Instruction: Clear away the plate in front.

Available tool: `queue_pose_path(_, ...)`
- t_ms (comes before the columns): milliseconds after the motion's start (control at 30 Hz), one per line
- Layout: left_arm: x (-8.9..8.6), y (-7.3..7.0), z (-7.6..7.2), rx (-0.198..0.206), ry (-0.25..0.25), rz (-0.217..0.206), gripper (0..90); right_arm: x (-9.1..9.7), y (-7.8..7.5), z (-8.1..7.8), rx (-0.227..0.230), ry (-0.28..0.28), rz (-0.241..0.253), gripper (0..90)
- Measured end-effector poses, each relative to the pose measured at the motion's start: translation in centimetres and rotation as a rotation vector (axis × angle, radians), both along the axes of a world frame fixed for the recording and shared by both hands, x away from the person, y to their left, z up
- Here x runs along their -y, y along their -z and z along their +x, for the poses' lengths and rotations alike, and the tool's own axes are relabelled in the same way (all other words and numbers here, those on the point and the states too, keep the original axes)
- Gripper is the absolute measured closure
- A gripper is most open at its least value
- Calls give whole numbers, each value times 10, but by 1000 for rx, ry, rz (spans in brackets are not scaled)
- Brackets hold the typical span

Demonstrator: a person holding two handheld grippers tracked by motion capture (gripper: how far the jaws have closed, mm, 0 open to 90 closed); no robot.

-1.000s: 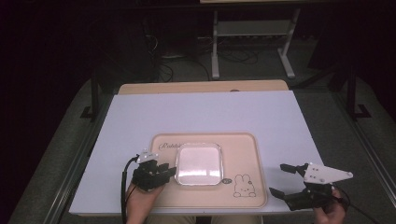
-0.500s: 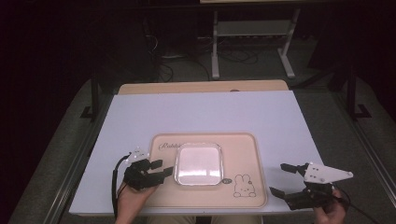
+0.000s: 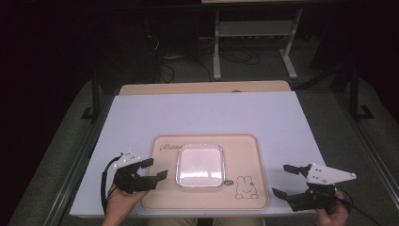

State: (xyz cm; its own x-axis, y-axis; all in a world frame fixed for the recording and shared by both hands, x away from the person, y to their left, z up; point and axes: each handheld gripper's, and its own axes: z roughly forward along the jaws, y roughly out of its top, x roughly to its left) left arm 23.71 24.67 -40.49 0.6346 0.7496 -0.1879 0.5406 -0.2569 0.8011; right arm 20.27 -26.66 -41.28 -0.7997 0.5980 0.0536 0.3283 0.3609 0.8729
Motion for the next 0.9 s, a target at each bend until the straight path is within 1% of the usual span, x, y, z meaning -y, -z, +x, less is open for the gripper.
queue_pose_path(33, -2, -1, 0, 9, 3, 6, 248, 0, 0, 0, 0, 1, 0, 131)
queue_pose_path(200, -9, -1, -4, 27, 5, 8, 244, 0, 0, 0, -1, 4, 0, 131)
queue_pose_path(300, -14, 1, -7, 27, -4, 3, 244, 1, 0, 0, -1, 5, -1, 131)
queue_pose_path(400, -20, 2, -13, 42, -10, 15, 240, 1, 0, 0, -1, 6, -4, 131)
queue_pose_path(533, -23, 3, -16, 46, -14, 18, 240, 0, 0, 0, -2, 3, -7, 131)
queue_pose_path(733, -31, 10, -24, 56, -31, 14, 240, -1, 0, 0, -5, 1, -15, 131)
queue_pose_path(767, -33, 13, -26, 60, -35, 14, 241, -2, 1, 0, -5, 1, -16, 131)
queue_pose_path(900, -35, 15, -30, 68, -42, 13, 241, -3, 0, 0, -7, -1, -19, 131)
